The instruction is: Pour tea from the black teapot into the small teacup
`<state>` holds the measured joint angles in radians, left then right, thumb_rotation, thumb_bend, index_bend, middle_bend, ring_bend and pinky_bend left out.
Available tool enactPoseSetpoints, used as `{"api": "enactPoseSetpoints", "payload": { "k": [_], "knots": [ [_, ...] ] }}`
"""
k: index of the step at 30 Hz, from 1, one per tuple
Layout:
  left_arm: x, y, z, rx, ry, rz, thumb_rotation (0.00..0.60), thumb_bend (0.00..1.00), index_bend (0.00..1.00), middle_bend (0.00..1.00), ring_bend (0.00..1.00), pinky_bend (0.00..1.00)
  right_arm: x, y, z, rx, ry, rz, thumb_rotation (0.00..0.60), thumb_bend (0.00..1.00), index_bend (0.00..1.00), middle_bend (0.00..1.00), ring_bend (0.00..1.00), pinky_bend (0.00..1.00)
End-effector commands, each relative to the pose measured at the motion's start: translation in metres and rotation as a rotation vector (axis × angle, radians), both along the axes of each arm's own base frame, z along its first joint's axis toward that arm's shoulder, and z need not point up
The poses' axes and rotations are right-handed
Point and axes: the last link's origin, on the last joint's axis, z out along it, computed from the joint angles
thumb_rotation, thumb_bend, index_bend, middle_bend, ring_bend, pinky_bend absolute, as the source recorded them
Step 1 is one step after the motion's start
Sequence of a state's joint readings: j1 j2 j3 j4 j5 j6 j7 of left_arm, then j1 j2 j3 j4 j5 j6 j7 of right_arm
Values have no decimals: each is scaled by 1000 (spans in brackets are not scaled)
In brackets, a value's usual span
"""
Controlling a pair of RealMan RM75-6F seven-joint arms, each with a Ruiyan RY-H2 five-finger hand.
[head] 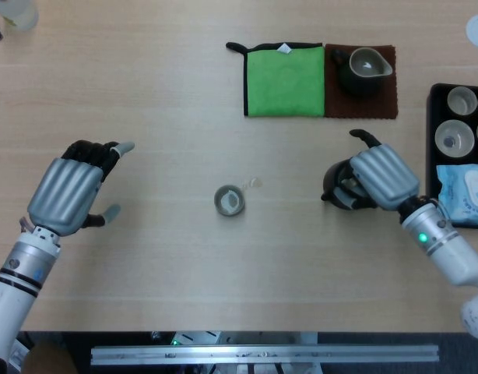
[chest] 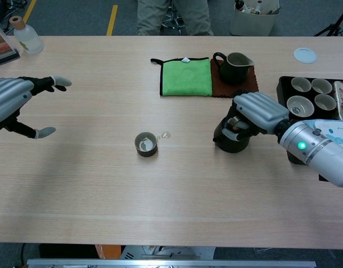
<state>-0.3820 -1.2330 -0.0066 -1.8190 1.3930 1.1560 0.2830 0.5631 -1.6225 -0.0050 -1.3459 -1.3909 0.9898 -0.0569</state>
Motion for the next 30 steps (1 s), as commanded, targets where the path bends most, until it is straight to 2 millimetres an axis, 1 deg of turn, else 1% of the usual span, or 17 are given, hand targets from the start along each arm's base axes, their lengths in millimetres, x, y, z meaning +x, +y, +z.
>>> {"api": "enactPoseSetpoints", "payload": {
  "k": [1,3,10,15,20,22,25,30],
  "knots": [
    [0,0,0,0,0,-1,600,246,131,196,205,175,-1,0,0,-2,-3,-5,575,210,998,870,796,118],
    [0,0,-1,-1,-2,-1,600,246,131,196,206,175,-1,0,1,-6,-9,-10,576,189,988,851,778,109],
    [0,1,-2,-4,-1,-1,600,246,131,196,206,175,-2,-1,2,-2,-23,-20,577,12,929,778,702,83],
    [0,2,-1,-2,-2,0,600,246,131,196,206,175,-1,0,2,5,-37,-23,576,0,908,750,666,61],
    [0,2,-1,-3,-2,-2,600,246,131,196,205,175,1,0,4,16,-59,-26,564,0,883,731,643,29],
    [1,2,-1,-4,0,-3,600,246,131,196,205,175,2,0,5,23,-72,-29,536,0,873,723,633,16],
    [1,2,-1,-5,1,-4,600,246,131,196,205,175,2,0,6,31,-83,-30,471,0,866,713,621,2],
    [2,2,-1,-5,2,-6,600,246,132,196,205,175,2,0,7,41,-88,-30,413,0,853,697,606,0]
  ]
}}
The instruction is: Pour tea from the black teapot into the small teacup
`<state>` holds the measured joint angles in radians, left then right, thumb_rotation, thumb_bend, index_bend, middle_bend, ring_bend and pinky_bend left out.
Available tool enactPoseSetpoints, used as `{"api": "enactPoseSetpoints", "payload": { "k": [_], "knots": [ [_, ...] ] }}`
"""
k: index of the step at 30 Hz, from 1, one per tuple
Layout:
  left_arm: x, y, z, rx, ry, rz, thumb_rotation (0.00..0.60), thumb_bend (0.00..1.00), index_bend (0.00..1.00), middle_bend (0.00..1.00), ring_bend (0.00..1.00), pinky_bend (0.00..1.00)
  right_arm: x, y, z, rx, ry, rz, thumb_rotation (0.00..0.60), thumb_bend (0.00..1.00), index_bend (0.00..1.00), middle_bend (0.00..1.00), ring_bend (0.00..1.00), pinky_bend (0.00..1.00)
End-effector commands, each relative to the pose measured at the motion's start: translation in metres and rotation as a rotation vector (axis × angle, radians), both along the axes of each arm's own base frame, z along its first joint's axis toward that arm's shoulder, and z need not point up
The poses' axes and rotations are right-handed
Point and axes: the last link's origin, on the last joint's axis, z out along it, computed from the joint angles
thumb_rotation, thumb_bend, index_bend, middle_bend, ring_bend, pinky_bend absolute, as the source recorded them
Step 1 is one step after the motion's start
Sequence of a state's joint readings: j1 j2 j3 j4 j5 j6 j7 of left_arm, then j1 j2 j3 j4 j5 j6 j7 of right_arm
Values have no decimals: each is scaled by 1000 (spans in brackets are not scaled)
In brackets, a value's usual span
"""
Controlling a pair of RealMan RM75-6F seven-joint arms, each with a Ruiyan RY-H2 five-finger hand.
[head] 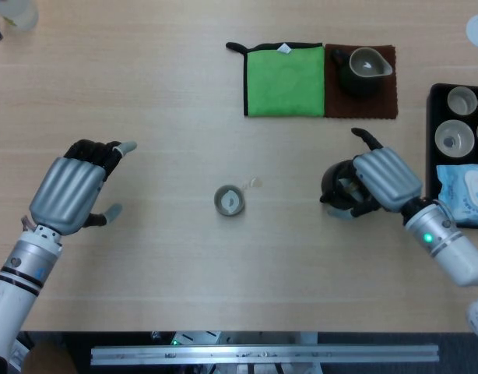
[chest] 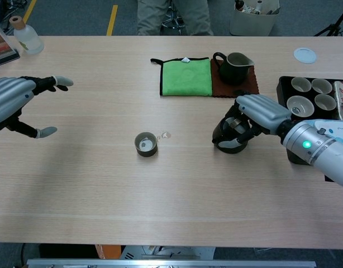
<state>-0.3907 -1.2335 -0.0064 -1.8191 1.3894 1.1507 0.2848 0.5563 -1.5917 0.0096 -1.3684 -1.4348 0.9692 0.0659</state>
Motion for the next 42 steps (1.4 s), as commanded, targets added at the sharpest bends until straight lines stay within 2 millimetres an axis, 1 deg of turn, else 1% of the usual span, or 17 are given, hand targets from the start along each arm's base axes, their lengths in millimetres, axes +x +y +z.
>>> {"api": "enactPoseSetpoints", "payload": {
  "k": [1,3,7,12,20,24,26,27,28,29,31,35,39,42],
  "knots": [
    [0,0,0,-1,1,-1,600,246,132,195,205,175,0,0,1,3,2,4,406,0,849,692,601,0],
    [1,0,0,-2,2,-2,600,246,132,196,205,175,0,-1,2,5,7,5,400,0,836,679,588,0],
    [1,0,-1,-5,6,-3,600,246,131,196,205,175,0,-2,4,8,19,9,399,0,796,629,523,0],
    [2,0,-1,-5,9,-6,600,246,131,195,205,175,1,-4,8,6,52,28,398,0,747,583,473,0],
    [2,1,0,-4,14,-5,600,246,131,196,205,175,9,-10,17,-7,103,81,398,0,672,529,431,0],
    [3,1,0,-1,13,-6,600,246,131,196,205,175,12,-12,21,-21,119,97,399,0,642,485,387,0],
    [3,1,1,3,13,-6,600,246,132,196,205,175,13,-13,25,-37,125,100,403,0,592,444,348,0],
    [3,1,2,6,13,-5,600,246,132,196,205,175,13,-14,29,-57,137,109,421,0,560,423,327,0],
    [2,2,3,10,13,-5,600,246,132,195,205,175,13,-14,31,-73,144,113,467,0,528,405,308,0],
    [2,2,5,13,14,-5,600,246,131,196,205,175,12,-15,35,-90,149,115,525,0,503,392,295,0],
    [2,3,7,22,13,-6,600,245,131,196,205,174,11,-16,44,-137,165,123,593,0,478,382,286,0],
    [1,3,13,46,2,-8,600,246,132,196,205,175,7,-14,64,-221,181,113,600,4,474,381,284,18],
    [-2,2,21,76,0,-5,600,245,132,200,205,175,-2,-9,89,-316,206,97,600,47,474,381,284,123],
    [-6,0,30,111,2,0,600,246,134,202,205,175,-14,-2,114,-407,233,77,600,75,474,384,284,179]
  ]
}}
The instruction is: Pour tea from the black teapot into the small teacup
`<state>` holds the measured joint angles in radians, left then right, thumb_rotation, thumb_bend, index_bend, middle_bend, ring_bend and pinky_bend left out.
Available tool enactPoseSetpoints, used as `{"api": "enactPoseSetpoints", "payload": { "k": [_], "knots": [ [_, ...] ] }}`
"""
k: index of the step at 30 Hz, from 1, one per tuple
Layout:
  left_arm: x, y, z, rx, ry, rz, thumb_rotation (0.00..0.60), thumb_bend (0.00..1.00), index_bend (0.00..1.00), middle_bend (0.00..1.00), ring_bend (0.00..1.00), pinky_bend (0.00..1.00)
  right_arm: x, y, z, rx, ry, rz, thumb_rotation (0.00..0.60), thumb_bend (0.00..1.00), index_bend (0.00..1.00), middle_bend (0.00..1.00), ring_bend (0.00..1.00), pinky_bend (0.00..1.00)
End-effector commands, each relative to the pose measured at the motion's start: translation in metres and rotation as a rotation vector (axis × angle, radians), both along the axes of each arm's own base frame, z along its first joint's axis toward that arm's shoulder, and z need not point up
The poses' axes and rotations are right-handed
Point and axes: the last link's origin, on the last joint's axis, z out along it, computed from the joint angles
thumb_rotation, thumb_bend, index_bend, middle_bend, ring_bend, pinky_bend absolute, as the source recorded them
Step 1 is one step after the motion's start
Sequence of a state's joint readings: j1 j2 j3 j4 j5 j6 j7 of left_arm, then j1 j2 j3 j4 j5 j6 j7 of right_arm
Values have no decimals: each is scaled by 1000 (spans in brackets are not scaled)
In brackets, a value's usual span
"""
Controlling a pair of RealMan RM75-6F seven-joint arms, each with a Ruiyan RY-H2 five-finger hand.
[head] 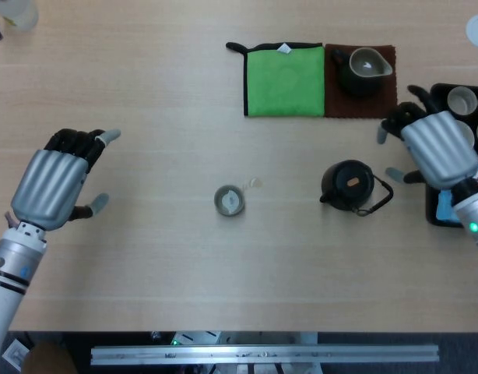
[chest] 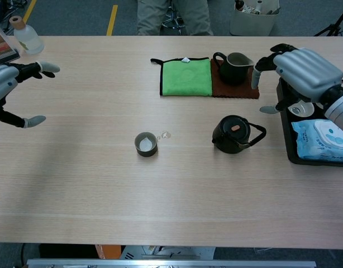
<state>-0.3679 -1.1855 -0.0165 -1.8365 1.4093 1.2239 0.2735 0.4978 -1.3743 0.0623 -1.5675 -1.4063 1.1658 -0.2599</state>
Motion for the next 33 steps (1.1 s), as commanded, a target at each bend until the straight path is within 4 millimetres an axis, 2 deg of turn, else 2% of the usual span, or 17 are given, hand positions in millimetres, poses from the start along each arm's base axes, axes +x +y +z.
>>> {"api": "enactPoseSetpoints", "payload": {
  "k": [1,5,12,21,27,33],
  "knots": [
    [-5,-3,9,34,1,7,600,246,136,203,204,175,-16,10,32,-118,32,-23,600,85,474,390,285,205],
    [-13,-7,20,107,9,8,600,246,141,207,205,175,-37,23,61,-234,55,-55,600,89,475,436,311,247],
    [-27,-23,35,217,32,41,600,246,143,210,204,175,-71,54,94,-352,80,-128,600,92,474,465,344,296],
    [-35,-52,42,255,53,82,600,246,143,213,205,175,-95,87,104,-391,70,-212,600,92,474,465,344,296],
    [-38,-68,43,256,50,100,600,246,143,213,205,175,-101,104,106,-382,82,-232,600,92,474,465,345,296],
    [-40,-78,44,243,39,112,600,246,143,213,205,174,-103,112,107,-354,90,-249,600,92,474,465,344,296]
  ]
}}
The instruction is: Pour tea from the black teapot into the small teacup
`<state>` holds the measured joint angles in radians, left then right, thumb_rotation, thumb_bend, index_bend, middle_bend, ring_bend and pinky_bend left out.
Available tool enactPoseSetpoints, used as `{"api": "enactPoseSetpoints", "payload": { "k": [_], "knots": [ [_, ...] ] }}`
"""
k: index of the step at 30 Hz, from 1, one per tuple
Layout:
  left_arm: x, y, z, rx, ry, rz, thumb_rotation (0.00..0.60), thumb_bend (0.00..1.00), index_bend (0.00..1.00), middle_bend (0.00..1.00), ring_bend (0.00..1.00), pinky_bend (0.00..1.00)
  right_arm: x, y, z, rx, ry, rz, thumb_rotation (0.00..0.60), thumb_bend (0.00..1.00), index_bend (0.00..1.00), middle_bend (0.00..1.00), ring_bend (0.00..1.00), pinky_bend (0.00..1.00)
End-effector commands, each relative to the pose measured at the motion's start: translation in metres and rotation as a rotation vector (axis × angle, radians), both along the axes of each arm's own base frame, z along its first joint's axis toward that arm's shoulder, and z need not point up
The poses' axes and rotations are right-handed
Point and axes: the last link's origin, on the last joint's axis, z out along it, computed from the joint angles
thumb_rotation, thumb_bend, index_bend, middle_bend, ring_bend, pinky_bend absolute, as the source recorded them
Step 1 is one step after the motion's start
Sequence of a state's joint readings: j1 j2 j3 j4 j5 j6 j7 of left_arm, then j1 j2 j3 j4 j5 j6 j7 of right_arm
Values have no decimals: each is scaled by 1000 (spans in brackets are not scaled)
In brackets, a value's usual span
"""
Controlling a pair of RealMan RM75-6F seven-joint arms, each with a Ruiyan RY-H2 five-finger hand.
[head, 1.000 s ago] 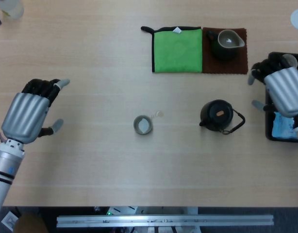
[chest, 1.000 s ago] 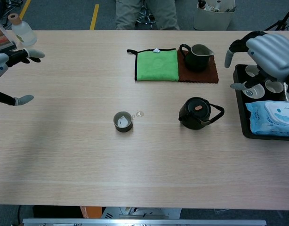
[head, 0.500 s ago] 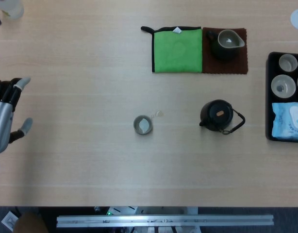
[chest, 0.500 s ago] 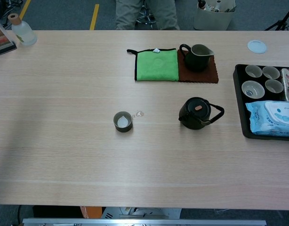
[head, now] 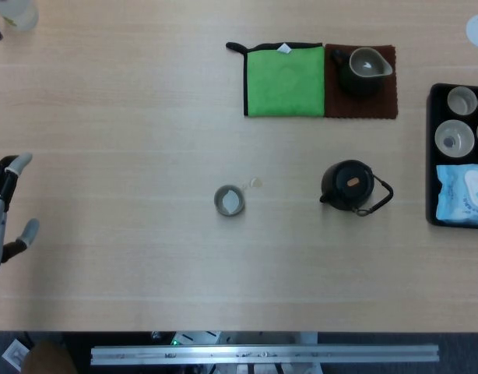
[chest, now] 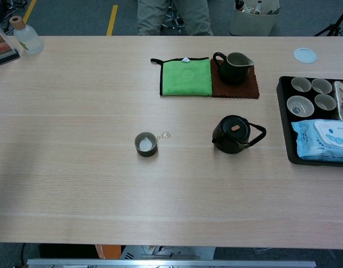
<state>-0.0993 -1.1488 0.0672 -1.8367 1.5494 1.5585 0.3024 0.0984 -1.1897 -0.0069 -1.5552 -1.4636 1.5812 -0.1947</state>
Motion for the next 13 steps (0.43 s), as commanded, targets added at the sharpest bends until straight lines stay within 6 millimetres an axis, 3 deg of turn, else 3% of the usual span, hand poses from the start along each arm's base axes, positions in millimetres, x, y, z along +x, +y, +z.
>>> {"api": "enactPoseSetpoints", "payload": {
  "k": [1,13],
  "knots": [
    [-1,-3,0,-6,3,2,600,246,143,213,205,175,0,2,0,14,4,0,600,92,474,465,344,296],
    [-4,1,-2,-2,-8,17,600,246,143,213,205,175,2,3,-5,49,4,-11,600,92,474,465,345,296]
  ]
}}
